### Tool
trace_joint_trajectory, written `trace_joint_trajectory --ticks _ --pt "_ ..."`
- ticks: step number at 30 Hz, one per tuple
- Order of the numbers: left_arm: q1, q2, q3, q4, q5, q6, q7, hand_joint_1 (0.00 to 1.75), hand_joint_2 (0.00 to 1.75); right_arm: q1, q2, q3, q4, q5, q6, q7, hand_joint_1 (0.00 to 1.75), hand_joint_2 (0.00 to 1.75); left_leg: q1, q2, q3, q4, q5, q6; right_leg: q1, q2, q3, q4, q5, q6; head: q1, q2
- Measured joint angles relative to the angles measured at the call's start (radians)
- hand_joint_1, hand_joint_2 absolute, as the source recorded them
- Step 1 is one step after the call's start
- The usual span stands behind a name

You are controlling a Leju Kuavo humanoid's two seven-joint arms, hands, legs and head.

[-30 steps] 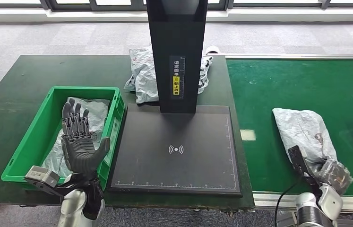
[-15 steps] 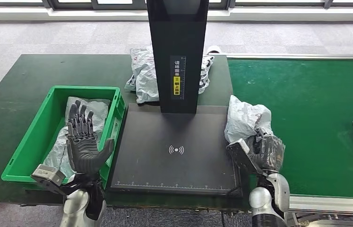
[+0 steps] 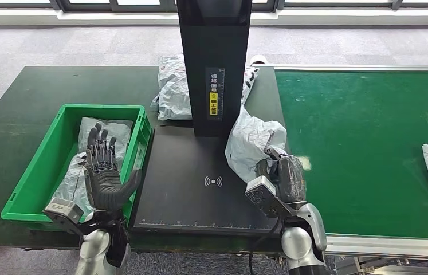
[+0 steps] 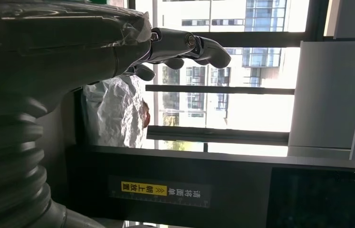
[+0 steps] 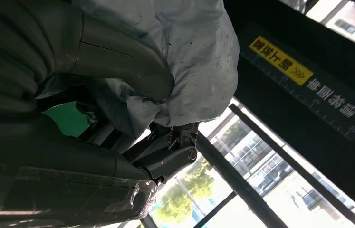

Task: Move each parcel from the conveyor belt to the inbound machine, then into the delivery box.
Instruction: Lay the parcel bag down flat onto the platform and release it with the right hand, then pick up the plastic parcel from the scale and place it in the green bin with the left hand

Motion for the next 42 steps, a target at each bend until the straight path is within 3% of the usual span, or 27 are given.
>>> trace_joint_trajectory --ticks 4,8,17,21,26,32,42 --pt "0.000 0.000 0.000 0.001 0.000 0.001 0.000 0.00 1.75 -0.002 -0.001 0.033 0.007 -0.023 0.027 -0.003 1.73 1.75 0.000 0.000 0.000 0.000 0.000 0.000 0.000 0.000 0.000 0.000 0.000 0.000 0.000 0.000" --pt "0.000 0.000 -0.001 0.001 0.000 0.011 0.000 0.00 1.75 -0.014 -0.001 0.065 0.050 -0.061 0.083 -0.002 1.08 1.75 0.000 0.000 0.000 0.000 -0.001 -0.001 0.000 0.000 0.000 0.000 0.000 0.000 0.000 0.000" --pt "0.000 0.000 -0.003 0.001 0.000 0.019 0.000 0.00 1.75 -0.040 0.001 0.135 0.162 -0.087 0.103 -0.003 1.08 1.75 0.000 0.000 0.000 0.000 0.000 -0.001 0.000 0.000 0.000 0.000 0.000 0.000 0.000 0.000" --pt "0.000 0.000 -0.003 0.001 0.000 0.022 0.000 0.00 1.75 -0.043 0.001 0.141 0.180 -0.104 0.115 -0.011 0.00 0.00 0.000 -0.001 0.000 0.000 -0.001 -0.001 0.000 0.000 0.000 0.000 0.000 0.000 0.000 0.000" --pt "-0.001 0.000 -0.003 0.001 -0.010 0.044 0.000 0.00 1.75 -0.056 0.004 0.151 0.212 -0.291 0.258 -0.113 0.00 0.00 0.000 -0.001 0.000 0.000 0.000 -0.001 0.000 0.000 0.001 0.000 0.000 0.000 0.000 0.000" --pt "-0.001 0.000 -0.004 0.001 -0.016 0.048 0.000 0.00 1.75 -0.090 0.008 0.167 0.260 -0.357 0.258 -0.160 0.00 0.00 0.000 -0.001 0.000 0.000 0.000 -0.001 0.000 0.000 0.001 0.000 0.000 0.000 0.000 0.000" --pt "-0.002 0.000 -0.004 0.008 -0.018 0.045 0.000 0.00 1.75 -0.111 0.011 0.181 0.282 -0.394 0.257 -0.165 0.00 0.00 0.000 -0.001 0.000 0.000 0.000 -0.001 0.000 0.000 0.001 0.000 0.000 0.000 0.000 0.000"
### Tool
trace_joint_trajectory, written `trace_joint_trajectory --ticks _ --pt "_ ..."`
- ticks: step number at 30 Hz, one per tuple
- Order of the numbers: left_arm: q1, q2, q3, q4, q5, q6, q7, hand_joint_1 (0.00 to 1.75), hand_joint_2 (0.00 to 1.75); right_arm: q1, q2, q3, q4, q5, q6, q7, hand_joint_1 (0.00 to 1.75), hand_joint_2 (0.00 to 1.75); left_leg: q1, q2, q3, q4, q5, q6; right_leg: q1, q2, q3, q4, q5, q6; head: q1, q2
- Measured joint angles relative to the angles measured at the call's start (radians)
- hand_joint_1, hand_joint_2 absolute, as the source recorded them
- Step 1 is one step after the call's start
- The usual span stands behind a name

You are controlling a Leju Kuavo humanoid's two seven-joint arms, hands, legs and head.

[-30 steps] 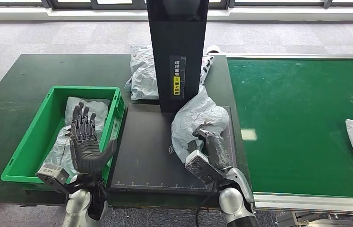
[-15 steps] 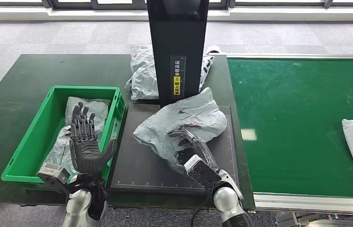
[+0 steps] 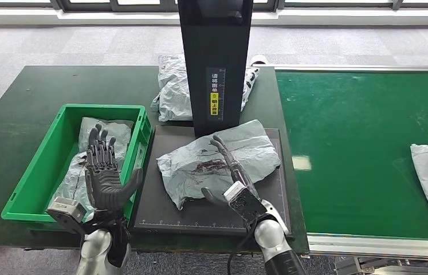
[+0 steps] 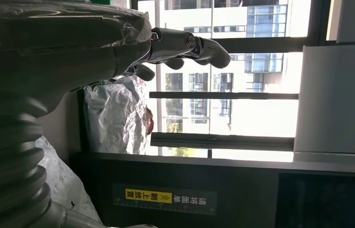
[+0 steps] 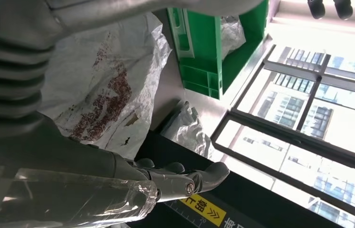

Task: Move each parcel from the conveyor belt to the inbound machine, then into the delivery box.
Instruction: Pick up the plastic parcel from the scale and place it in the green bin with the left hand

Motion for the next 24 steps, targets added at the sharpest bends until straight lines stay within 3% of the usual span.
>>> trace_joint_trajectory --ticks 3,5,7,11,13,18,24 --pt "-0.001 0.000 0.000 0.007 0.000 0.000 0.000 0.00 1.75 -0.010 0.002 0.001 0.009 -0.015 -0.006 0.000 0.00 0.00 0.000 0.000 0.000 0.000 0.000 0.000 0.000 0.000 0.000 0.000 0.000 0.000 0.000 0.000" --pt "-0.001 0.000 0.000 0.009 -0.005 0.006 0.000 0.00 1.75 -0.010 0.002 0.004 0.008 -0.018 -0.046 0.000 0.00 0.87 0.000 0.000 0.000 0.000 0.000 0.000 0.000 0.000 0.000 0.000 0.000 0.000 0.000 0.000" --pt "-0.001 0.000 0.000 0.009 -0.028 0.025 0.000 0.00 1.75 -0.007 0.000 0.013 -0.008 -0.004 -0.168 -0.001 0.00 1.75 0.000 0.000 0.000 0.000 0.000 0.000 0.000 0.000 -0.001 0.000 0.000 0.000 0.000 0.000" --pt "-0.009 0.001 -0.025 0.019 -0.152 0.139 0.000 0.00 1.75 0.015 -0.006 0.034 -0.090 0.109 -0.526 -0.003 0.00 1.75 0.000 0.000 0.000 0.000 0.000 0.000 0.000 0.000 -0.001 0.000 0.000 0.000 0.000 0.000" --pt "-0.019 0.003 -0.056 0.039 -0.224 0.208 0.000 0.00 1.75 0.030 -0.010 0.039 -0.138 0.149 -0.624 -0.004 0.00 1.75 0.000 0.000 0.000 0.000 0.000 0.000 0.000 0.001 -0.001 0.000 0.000 0.000 0.000 0.000" --pt "-0.070 0.004 -0.141 0.136 -0.373 0.288 0.000 0.00 1.75 0.070 -0.018 0.050 -0.246 0.213 -0.699 -0.005 0.00 1.75 -0.001 0.002 0.001 0.001 -0.001 0.000 -0.001 0.001 -0.002 0.000 0.000 0.000 0.000 0.000" --pt "-0.187 -0.008 -0.220 0.295 -0.542 0.344 0.027 0.00 1.75 0.098 -0.021 0.050 -0.341 0.254 -0.712 -0.005 0.00 1.75 -0.001 0.002 0.001 0.001 0.000 0.000 -0.001 0.002 -0.002 0.000 0.001 0.000 0.000 0.000"
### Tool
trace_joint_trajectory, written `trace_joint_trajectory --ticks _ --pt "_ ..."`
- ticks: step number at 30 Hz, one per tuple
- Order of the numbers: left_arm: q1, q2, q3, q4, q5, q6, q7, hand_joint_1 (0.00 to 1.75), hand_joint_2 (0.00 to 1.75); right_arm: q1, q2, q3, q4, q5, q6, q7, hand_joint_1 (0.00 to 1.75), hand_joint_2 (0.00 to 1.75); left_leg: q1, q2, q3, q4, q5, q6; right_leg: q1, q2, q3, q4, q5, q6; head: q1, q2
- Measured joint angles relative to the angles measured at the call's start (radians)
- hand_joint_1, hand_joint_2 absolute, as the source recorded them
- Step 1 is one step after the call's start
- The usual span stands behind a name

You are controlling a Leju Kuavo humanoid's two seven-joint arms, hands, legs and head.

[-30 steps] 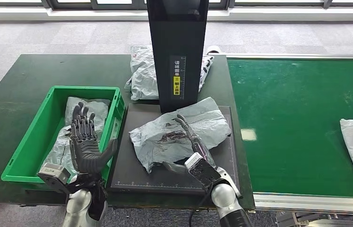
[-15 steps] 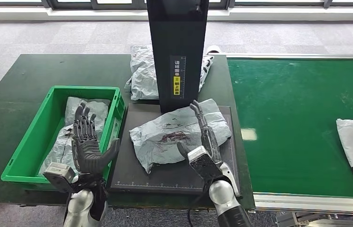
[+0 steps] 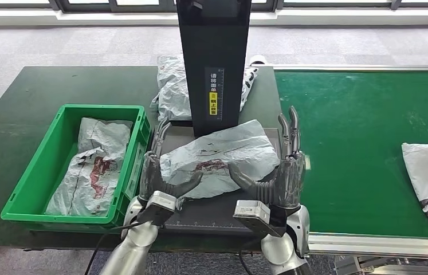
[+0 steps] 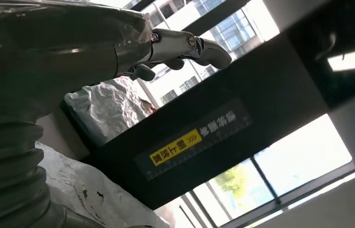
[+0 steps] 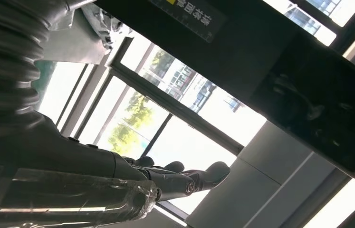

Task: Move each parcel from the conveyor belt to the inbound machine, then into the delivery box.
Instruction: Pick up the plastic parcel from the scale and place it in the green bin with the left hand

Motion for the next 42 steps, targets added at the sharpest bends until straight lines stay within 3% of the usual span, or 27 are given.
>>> trace_joint_trajectory --ticks 6,13,19,27,28,31,32,42 --pt "-0.184 -0.039 -0.113 0.300 -0.237 0.148 0.200 0.00 1.75 0.008 0.000 0.000 -0.067 -0.043 0.000 0.000 0.00 1.75 0.000 0.000 0.000 0.000 0.000 0.000 0.000 0.000 0.001 0.000 0.001 0.000 0.000 0.000" --pt "-0.307 -0.052 -0.214 0.628 -0.413 0.160 0.434 0.00 1.75 0.008 -0.001 0.000 -0.081 -0.091 0.000 0.000 0.00 1.75 0.000 0.000 0.000 0.000 0.000 0.000 0.000 0.000 0.001 0.000 0.001 0.000 0.000 0.000" --pt "-0.345 -0.053 -0.251 0.764 -0.464 0.100 0.504 0.00 1.75 0.008 -0.001 0.000 -0.087 -0.097 0.000 0.000 0.00 1.75 0.000 -0.001 -0.001 -0.001 0.000 0.000 0.000 -0.001 0.001 0.000 0.001 0.000 0.000 0.000" --pt "-0.392 -0.057 -0.290 0.830 -0.529 0.026 0.588 0.00 1.75 0.007 -0.001 0.000 -0.093 -0.099 0.000 0.000 0.00 1.75 0.000 -0.002 0.001 -0.001 0.000 0.001 0.000 -0.003 0.005 0.000 0.000 0.000 0.000 0.000" --pt "-0.396 -0.057 -0.294 0.834 -0.535 0.019 0.594 0.17 1.75 0.007 -0.001 0.000 -0.094 -0.099 0.000 0.000 0.00 1.75 0.000 -0.002 0.001 -0.001 0.000 0.001 0.000 -0.003 0.005 0.000 0.000 0.000 0.000 0.000" --pt "-0.404 -0.058 -0.303 0.842 -0.547 0.005 0.604 1.47 1.75 0.007 -0.001 0.000 -0.094 -0.099 0.000 0.000 0.00 1.75 0.000 -0.002 0.003 -0.001 0.000 0.001 0.000 -0.003 0.007 0.000 0.000 0.000 0.000 0.000" --pt "-0.405 -0.058 -0.304 0.845 -0.551 0.002 0.606 1.75 1.75 0.007 -0.001 0.000 -0.094 -0.100 0.000 0.000 0.00 1.75 0.000 -0.002 0.003 -0.001 0.000 0.001 0.000 -0.003 0.007 0.000 0.000 0.000 0.000 0.000" --pt "-0.408 -0.058 -0.326 0.860 -0.620 -0.002 0.656 1.75 1.75 0.009 -0.001 0.000 -0.111 -0.097 0.000 0.000 0.00 1.75 0.000 -0.002 0.004 -0.001 0.001 0.001 0.000 -0.003 0.008 0.000 0.001 0.000 0.000 0.000"
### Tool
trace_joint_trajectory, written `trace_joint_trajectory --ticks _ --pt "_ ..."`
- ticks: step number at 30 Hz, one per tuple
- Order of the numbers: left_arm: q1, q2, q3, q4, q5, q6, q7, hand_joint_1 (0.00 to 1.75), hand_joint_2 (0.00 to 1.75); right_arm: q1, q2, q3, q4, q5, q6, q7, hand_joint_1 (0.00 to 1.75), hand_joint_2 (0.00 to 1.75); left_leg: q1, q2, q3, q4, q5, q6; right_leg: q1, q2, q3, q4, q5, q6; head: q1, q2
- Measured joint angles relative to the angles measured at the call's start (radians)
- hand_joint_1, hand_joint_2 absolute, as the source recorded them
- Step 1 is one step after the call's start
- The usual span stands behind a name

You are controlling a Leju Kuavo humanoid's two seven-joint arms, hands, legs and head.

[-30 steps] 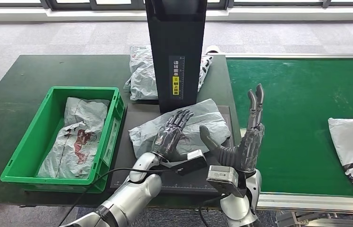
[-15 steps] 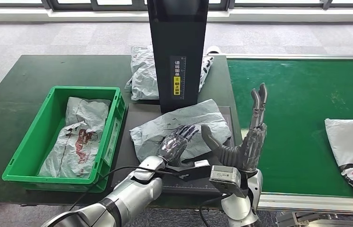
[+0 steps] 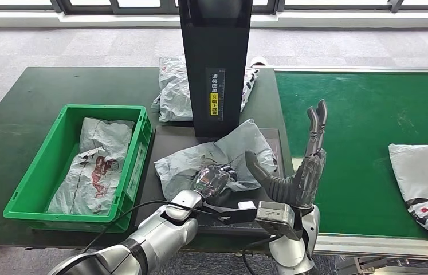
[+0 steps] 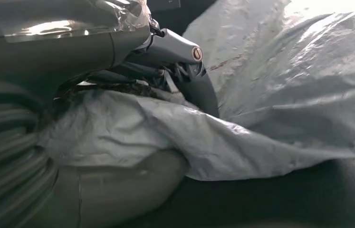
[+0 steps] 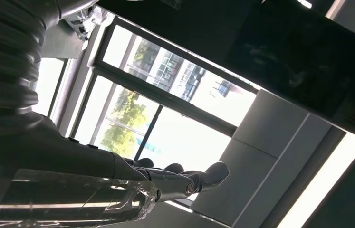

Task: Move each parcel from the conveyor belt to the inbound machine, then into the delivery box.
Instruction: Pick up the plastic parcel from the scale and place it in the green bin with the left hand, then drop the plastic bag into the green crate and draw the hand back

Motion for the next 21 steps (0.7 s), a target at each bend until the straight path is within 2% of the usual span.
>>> trace_joint_trajectory --ticks 5,9,11,15,18,21 --pt "-0.003 0.003 0.000 0.001 -0.012 0.006 0.008 1.75 1.75 0.000 0.000 0.000 -0.002 -0.003 0.000 0.000 0.00 1.75 0.000 0.000 0.000 0.000 0.000 0.000 0.000 0.000 0.000 0.000 0.000 0.000 0.000 0.000" --pt "-0.003 0.010 0.000 0.002 -0.057 0.047 0.042 1.75 1.75 0.001 -0.001 0.000 -0.003 -0.017 0.000 0.000 0.00 1.75 0.000 0.000 0.000 0.000 -0.001 0.000 0.000 0.000 -0.001 0.000 0.000 0.000 0.000 0.000" --pt "-0.001 0.013 -0.001 0.003 -0.100 0.105 0.074 1.75 1.75 0.001 -0.002 0.000 -0.004 -0.019 0.000 0.000 0.00 1.75 0.000 0.000 0.000 0.000 -0.001 0.000 0.000 0.000 -0.001 0.000 0.000 0.000 0.000 0.000" --pt "0.008 0.023 -0.001 0.002 -0.160 0.287 0.107 1.75 1.75 0.004 -0.003 0.000 -0.011 -0.018 0.000 0.000 0.00 1.75 0.000 0.000 -0.001 0.000 0.000 0.000 0.000 0.000 -0.002 0.000 0.000 0.000 0.000 0.000" --pt "0.032 0.032 0.015 -0.055 -0.193 0.403 0.061 1.75 1.75 0.014 -0.005 0.000 -0.018 -0.018 0.000 0.000 0.00 1.75 0.000 0.000 -0.002 0.000 0.000 0.000 0.000 0.000 -0.002 0.000 0.000 0.000 0.000 0.000" --pt "0.088 0.036 0.086 -0.216 -0.273 0.440 -0.036 1.75 1.75 0.022 -0.006 0.000 -0.019 -0.018 0.000 0.000 0.00 1.75 0.000 0.000 -0.002 0.000 0.000 0.000 0.000 0.001 -0.003 0.000 0.000 0.000 0.000 0.000"
